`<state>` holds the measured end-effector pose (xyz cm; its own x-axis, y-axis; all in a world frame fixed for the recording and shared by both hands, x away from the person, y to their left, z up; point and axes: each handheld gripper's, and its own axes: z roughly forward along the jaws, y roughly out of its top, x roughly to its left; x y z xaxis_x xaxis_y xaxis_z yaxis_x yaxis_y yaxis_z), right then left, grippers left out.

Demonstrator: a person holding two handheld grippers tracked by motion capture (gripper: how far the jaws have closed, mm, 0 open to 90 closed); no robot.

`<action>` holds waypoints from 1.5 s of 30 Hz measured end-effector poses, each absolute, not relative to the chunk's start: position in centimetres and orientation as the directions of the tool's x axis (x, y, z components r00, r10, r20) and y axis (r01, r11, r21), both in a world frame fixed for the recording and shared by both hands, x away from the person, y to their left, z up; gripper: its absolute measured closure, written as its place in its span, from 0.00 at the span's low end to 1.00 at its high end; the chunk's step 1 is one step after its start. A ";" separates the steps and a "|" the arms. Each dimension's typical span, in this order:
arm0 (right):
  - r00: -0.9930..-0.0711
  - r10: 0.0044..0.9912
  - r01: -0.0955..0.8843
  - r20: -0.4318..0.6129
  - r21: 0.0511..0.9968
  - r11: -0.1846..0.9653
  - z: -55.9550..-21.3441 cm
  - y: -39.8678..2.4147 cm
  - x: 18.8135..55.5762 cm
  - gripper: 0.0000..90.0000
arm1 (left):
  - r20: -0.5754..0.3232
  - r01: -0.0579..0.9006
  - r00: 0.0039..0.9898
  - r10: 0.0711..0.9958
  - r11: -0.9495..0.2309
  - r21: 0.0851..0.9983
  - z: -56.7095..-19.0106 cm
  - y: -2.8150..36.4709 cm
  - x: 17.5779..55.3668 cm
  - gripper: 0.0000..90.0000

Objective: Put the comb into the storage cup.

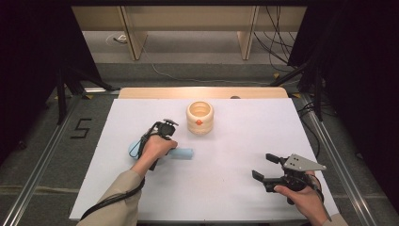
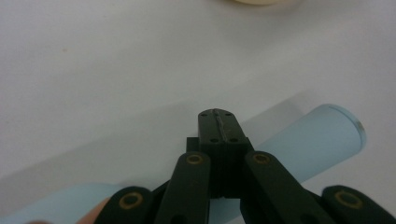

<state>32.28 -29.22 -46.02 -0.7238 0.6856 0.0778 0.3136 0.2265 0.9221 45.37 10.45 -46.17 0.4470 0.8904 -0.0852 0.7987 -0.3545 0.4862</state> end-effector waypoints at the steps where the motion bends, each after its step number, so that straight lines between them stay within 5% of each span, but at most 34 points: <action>1: -0.723 0.686 0.315 0.077 0.921 0.228 -46.0 -29.2 32.3 0.17 | -0.086 0.797 0.451 0.888 -0.358 0.486 -46.2 10.4 45.1 1.00; 25: -0.718 0.691 0.319 0.081 0.921 0.225 -46.0 -29.1 32.2 0.17 | -0.096 0.740 0.602 0.792 -0.510 0.438 -45.5 13.1 37.2 1.00; 45: -0.717 0.693 0.321 0.081 0.920 0.225 -46.0 -29.2 32.2 0.17 | -0.053 0.746 0.597 0.800 -0.530 0.404 -45.6 16.2 35.1 1.00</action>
